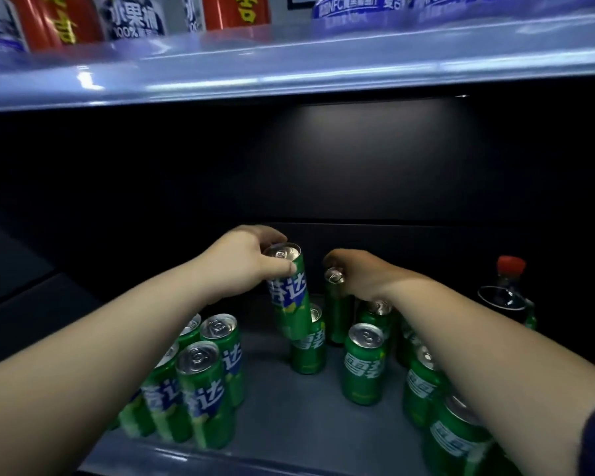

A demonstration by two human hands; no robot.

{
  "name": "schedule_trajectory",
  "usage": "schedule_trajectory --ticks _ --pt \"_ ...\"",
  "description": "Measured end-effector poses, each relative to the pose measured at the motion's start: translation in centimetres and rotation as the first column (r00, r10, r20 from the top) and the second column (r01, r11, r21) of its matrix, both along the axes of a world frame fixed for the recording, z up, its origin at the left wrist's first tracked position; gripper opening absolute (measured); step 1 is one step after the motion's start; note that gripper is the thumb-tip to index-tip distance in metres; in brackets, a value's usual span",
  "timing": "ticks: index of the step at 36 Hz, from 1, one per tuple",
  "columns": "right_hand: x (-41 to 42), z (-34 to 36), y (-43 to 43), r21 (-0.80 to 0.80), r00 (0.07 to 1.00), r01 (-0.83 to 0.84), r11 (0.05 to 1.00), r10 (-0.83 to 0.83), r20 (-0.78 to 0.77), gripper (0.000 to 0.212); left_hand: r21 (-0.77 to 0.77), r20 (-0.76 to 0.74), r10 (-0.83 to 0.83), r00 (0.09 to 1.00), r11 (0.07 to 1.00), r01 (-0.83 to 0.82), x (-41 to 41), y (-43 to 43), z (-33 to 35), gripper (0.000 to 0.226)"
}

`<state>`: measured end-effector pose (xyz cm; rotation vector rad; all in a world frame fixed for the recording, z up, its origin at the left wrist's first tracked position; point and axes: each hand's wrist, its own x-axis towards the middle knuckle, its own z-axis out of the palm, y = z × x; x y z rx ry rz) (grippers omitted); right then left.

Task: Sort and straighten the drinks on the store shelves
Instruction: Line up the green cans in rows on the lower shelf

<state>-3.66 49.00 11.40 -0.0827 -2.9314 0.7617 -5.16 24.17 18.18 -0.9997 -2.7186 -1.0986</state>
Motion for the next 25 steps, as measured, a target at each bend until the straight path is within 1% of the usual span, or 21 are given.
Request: schedule_trajectory --ticks 7,10,12,14,15,18,21,25 --pt "4.1 5.2 -0.7 -0.039 0.988 -0.058 0.998 0.052 -0.143 0.051 -0.004 0.027 0.031 0.999 1.0 -0.031 1.0 -0.6 -0.1 0.037" --pt "6.2 7.3 -1.3 0.025 0.972 -0.071 0.997 0.075 -0.221 0.054 -0.029 0.005 0.04 0.999 0.999 -0.04 1.4 -0.9 -0.1 0.036" --pt "7.3 8.1 -1.7 0.068 0.961 -0.104 0.992 0.118 -0.25 0.055 -0.062 0.004 0.044 0.999 0.997 -0.044 1.7 -1.0 -0.4 0.037" --pt "8.2 8.1 -2.3 0.094 0.952 -0.161 0.982 0.18 -0.248 0.055 -0.098 0.014 0.054 0.998 0.994 -0.053 1.8 -1.1 -1.0 0.038" --pt "8.5 7.8 -2.7 0.082 0.95 -0.19 0.978 0.204 -0.238 0.055 -0.115 0.024 0.061 0.998 0.992 -0.058 1.8 -1.2 -1.4 0.038" --pt "8.9 6.2 -3.9 -0.018 0.952 -0.251 0.968 0.243 -0.188 0.054 -0.194 0.042 0.065 0.997 0.979 -0.055 1.7 -1.6 -2.9 0.039" --pt "8.9 4.0 -4.8 -0.051 0.958 -0.26 0.964 0.252 -0.136 0.055 -0.29 0.054 0.047 0.997 0.957 -0.029 1.3 -2.1 -4.1 0.042" --pt "8.8 1.6 -6.0 -0.043 0.973 -0.225 0.973 0.222 -0.059 0.054 -0.389 0.043 0.008 0.999 0.921 0.01 0.0 -2.5 -4.9 0.04"
